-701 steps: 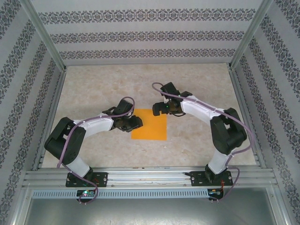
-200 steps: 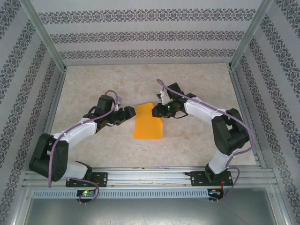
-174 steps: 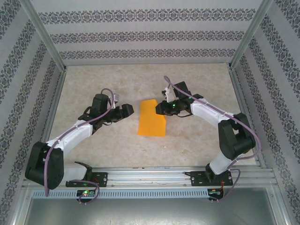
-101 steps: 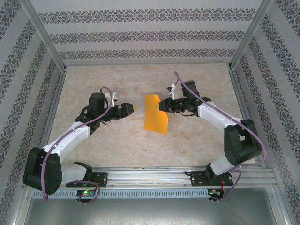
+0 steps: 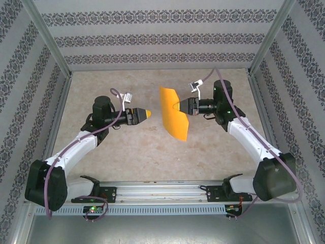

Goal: Fold a paper plane with a square sheet of paper (fold left side to right side)
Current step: Place a square sheet of paper at the center of the table.

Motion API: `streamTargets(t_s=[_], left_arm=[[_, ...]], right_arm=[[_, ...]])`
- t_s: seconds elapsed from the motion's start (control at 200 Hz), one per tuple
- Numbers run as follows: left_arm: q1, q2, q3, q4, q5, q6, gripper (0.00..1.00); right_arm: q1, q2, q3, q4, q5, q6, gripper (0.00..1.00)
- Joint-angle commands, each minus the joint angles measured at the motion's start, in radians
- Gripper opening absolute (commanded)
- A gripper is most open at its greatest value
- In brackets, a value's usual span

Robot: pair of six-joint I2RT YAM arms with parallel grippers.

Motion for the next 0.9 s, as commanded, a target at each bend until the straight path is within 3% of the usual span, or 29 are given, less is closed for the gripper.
streamTargets(t_s=[0.0,0.405,0.5,0.58,0.734,0.799,0.894], left_arm=[[0.012,0.004,0.056,0.187,0.108,-0.034,0.95],[0.004,0.039,0.135,0.229,0.199,-0.043,0.97],[-0.003,0.045,0.138,0.266,0.222,-0.068,0.94],[-0.006,0.049,0.142,0.280,0.236,-0.084,0.77],[-0.008,0.047,0.145,0.189,0.220,-0.038,0.21],[-0.007,0.046,0.150,0.125,0.202,0.002,0.10],[-0.008,0.054,0.153,0.056,0.170,0.036,0.02]], right_arm=[[0.030,-0.044,0.043,0.059,-0.083,0.044,0.18],[0.111,-0.037,0.128,0.089,-0.066,0.063,0.18],[0.105,-0.024,0.127,0.084,-0.040,0.055,0.18],[0.079,-0.011,0.118,0.078,-0.010,0.051,0.18],[0.029,-0.001,0.098,0.057,0.037,0.027,0.19],[0.018,0.002,0.094,0.042,0.041,0.013,0.19],[0.007,0.007,0.092,-0.004,0.056,-0.019,0.24]])
